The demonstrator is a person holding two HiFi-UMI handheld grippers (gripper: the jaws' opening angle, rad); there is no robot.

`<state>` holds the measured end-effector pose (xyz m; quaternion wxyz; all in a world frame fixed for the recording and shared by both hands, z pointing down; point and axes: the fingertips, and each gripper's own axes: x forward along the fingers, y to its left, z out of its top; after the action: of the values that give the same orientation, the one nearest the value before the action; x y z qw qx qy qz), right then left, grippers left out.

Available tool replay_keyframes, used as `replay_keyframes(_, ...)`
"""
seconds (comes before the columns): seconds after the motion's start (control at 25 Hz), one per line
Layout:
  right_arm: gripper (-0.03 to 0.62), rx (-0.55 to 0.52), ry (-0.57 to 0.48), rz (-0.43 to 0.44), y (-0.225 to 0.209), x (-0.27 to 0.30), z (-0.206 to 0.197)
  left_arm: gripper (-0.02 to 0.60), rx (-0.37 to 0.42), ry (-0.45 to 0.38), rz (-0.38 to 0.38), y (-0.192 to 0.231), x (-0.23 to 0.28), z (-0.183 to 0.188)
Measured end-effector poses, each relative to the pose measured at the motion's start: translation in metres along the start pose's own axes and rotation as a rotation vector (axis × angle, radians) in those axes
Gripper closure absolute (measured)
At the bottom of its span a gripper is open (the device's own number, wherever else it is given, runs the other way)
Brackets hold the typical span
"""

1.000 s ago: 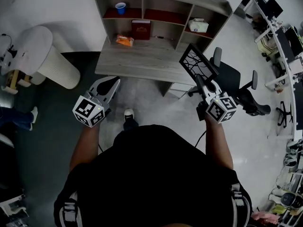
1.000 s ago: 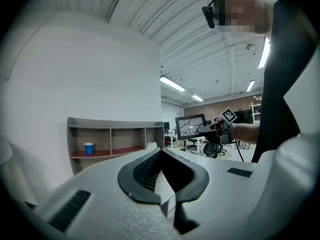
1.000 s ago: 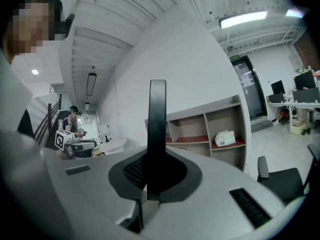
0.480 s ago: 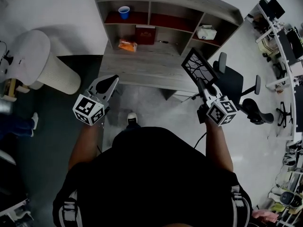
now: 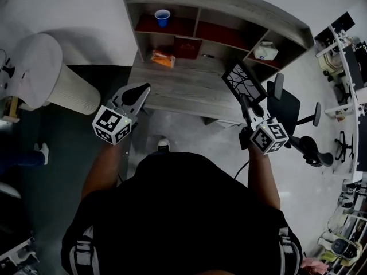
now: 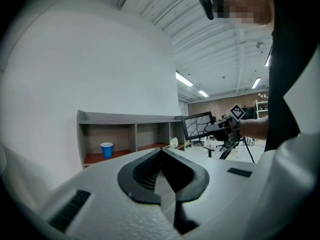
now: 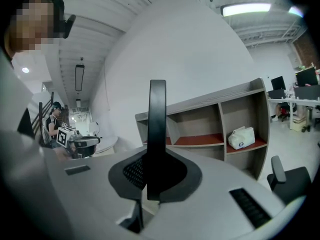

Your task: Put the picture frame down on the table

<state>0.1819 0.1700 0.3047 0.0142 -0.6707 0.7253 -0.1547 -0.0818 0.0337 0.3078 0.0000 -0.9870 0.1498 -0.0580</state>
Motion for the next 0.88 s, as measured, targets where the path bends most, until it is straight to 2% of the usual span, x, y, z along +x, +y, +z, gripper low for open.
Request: replay_keyframes(0.88,0.577,0.014,0.009,-0.034,0.018,0.118,0.018,0.566,-0.001,0.035,-0.079,0.111,0.042,-0.017)
